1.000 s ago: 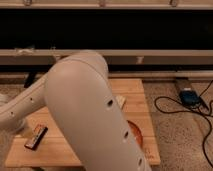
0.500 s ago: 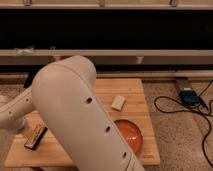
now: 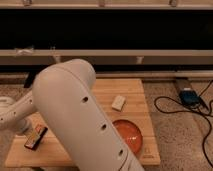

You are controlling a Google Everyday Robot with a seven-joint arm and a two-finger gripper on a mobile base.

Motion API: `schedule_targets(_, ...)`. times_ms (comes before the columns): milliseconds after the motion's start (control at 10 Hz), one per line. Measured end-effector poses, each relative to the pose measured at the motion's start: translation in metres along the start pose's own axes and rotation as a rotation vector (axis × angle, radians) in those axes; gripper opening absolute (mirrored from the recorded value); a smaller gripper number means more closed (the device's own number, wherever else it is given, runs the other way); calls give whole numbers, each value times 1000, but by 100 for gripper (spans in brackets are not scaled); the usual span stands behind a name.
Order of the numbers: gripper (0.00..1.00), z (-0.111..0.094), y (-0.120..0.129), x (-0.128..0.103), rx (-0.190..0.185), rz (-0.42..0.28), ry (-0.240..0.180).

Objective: Place the eraser in the ceramic cup

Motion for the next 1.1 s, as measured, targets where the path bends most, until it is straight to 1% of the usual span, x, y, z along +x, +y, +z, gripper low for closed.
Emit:
schedule_targets(100,65,6,4,-4,-16,-12,2)
schedule_targets(300,65,14,10,-11,-34,-20,0)
schedule_targets(400,65,17,10,-13,-37,-19,-1)
schedule_targets(700,65,33,11,-19,-68,-15,5)
schedule_targets(800,62,37,12,-19,-78,-17,8)
schedule_targets(1000,41,36,9,-18,-84,-16,4)
schedule_targets(1100,32,30,8,-12,-83,-3,-3)
